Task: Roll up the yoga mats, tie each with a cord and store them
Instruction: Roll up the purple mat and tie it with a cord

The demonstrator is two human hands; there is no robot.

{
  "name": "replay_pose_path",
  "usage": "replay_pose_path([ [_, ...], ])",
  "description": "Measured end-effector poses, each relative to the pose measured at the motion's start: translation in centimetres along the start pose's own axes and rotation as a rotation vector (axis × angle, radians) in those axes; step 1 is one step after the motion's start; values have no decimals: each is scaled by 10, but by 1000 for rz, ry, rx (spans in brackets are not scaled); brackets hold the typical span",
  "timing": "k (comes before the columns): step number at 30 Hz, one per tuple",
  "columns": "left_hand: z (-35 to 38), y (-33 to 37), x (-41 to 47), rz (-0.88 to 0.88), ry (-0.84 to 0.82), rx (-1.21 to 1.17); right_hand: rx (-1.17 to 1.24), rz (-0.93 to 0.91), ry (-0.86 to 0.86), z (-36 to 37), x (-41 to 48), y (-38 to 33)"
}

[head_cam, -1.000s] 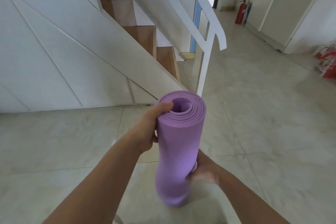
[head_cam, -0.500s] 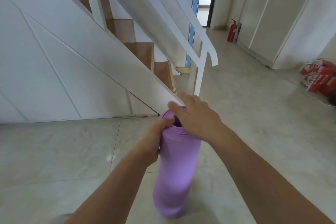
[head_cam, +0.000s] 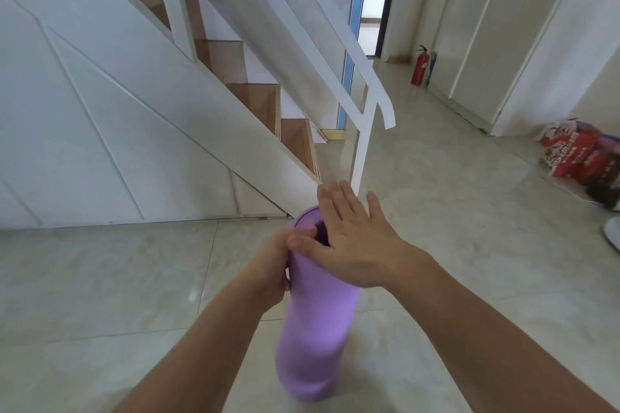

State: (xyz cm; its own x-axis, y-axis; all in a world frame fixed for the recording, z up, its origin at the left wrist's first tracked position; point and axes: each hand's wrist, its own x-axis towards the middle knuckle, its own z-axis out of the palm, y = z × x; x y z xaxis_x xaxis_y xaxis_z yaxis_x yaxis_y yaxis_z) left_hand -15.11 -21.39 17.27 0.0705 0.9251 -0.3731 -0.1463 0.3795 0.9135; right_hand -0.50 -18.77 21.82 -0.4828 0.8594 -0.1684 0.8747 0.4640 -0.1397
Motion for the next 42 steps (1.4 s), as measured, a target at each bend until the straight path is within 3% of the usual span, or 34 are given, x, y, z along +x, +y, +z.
replay_pose_path([
  [13,16,13,-13,39,54,-178,-69,14,-36,7,-11,-7],
  [19,5,20,-3,157,199,38,-192,18,-23,13,4,-22],
  [26,12,34,26,172,131,296,-25,18,51,8,23,7],
  [30,58,52,60,174,56,325,223,117,208,4,15,54],
  [35,146,50,86,184,-106,599,522,307,483,23,-42,120],
  [42,286,-57,32,329,-422,1161,884,780,847,147,-183,138],
])
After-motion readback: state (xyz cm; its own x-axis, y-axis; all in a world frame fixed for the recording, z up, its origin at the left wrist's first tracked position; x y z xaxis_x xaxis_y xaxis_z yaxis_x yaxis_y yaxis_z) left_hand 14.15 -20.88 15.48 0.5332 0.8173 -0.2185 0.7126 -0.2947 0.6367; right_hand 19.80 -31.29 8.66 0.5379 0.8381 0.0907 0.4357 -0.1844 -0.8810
